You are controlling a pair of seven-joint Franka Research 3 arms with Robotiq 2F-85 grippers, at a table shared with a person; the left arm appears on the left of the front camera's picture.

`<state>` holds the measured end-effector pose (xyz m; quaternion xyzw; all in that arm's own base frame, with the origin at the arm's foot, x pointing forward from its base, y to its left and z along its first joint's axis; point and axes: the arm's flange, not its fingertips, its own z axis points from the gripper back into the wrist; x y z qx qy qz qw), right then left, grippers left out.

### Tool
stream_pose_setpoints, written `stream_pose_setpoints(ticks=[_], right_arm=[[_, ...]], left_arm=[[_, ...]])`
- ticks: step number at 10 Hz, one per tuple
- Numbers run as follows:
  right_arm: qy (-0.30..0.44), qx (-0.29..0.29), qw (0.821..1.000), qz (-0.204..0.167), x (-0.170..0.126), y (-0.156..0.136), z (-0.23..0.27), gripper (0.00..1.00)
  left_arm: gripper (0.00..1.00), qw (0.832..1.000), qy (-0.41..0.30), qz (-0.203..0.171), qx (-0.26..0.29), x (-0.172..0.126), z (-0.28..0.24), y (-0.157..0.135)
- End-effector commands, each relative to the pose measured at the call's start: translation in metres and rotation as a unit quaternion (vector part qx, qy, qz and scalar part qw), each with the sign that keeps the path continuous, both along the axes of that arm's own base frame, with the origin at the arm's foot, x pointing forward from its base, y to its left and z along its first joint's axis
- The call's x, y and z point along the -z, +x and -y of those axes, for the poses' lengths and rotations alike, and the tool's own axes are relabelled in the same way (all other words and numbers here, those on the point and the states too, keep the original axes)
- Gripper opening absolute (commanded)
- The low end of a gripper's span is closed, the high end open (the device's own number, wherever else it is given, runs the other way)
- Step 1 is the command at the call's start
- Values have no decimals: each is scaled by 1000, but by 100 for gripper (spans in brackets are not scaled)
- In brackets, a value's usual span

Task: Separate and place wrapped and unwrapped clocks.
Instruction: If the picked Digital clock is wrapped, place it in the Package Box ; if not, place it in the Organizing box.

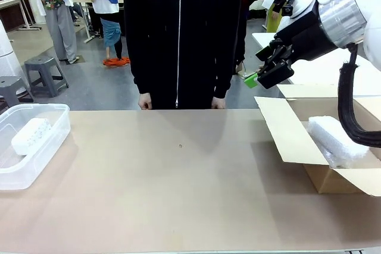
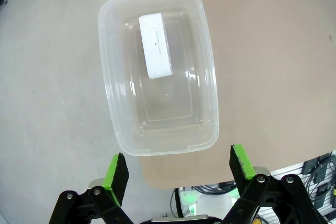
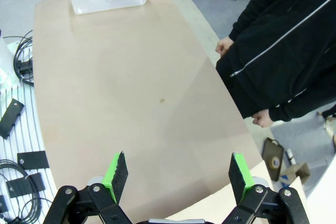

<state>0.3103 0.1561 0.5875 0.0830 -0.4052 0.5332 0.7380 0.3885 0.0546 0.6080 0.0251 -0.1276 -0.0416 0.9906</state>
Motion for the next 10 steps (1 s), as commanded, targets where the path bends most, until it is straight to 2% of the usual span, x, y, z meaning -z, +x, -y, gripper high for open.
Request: stream_pose_setpoints(ticks=[1,10], right_arm=[[11,-5,1000,1,2,3,-1,100],[11,-5,1000,1,2,3,-1,100]], left_arm=[[100,1000,1,11,0,-6,-1,-4],[100,1000,1,11,0,-6,-1,-4]])
